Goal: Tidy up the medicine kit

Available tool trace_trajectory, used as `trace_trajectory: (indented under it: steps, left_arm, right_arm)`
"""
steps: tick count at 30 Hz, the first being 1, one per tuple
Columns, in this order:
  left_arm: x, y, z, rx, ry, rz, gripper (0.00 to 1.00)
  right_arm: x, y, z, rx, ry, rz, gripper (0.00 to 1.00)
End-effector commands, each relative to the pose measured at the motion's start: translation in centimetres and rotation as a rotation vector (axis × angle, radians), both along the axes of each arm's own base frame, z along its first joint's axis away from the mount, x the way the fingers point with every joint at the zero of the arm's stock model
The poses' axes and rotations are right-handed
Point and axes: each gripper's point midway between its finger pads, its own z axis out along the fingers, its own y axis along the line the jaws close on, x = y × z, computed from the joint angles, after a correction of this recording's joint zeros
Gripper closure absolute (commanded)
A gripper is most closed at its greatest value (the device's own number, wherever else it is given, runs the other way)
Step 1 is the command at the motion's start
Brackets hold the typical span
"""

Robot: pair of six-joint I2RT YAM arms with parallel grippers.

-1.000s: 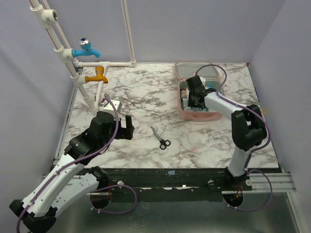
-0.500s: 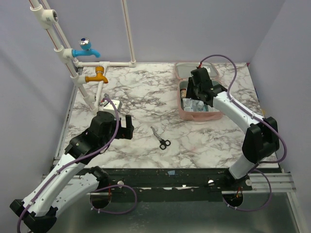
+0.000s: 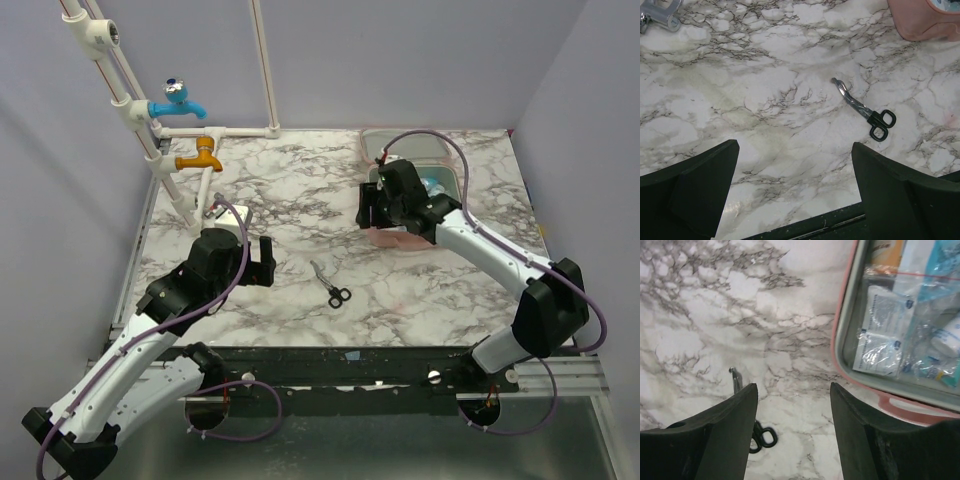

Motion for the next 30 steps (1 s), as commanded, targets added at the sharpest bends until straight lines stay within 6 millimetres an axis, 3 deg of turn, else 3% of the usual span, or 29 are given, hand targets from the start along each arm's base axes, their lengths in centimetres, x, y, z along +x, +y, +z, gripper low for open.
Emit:
trace_trajectory:
  steps: [1, 8, 16, 23, 30]
  left_arm:
    - [0.2, 0.5, -0.1, 0.015, -0.001, 0.022, 0.01]
    - [0.3, 0.7, -0.2, 0.024, 0.001, 0.035, 0.02]
    - [0.3, 1.1, -0.2, 0.029, -0.003, 0.054, 0.01]
    - [0.4, 1.3, -0.2, 0.032, -0.003, 0.069, 0.01]
    - [0.5, 1.1, 0.0, 0.022, 0.0, 0.076, 0.02]
  right_arm:
    - [-2.7, 3.1, -0.1, 0.056, 0.016, 0.163, 0.37]
    - [-6.2, 6.9, -2.2, 0.06, 0.077, 0.323, 0.35]
    - [-9.4, 8.8, -7.7, -0.008, 0.181, 0.413, 0.34]
    - [-11.2, 9.1, -12.0, -0.064, 0.234, 0.423, 0.33]
    - [-11.2, 10.3, -13.6, -0.148, 0.185, 0.403, 0.34]
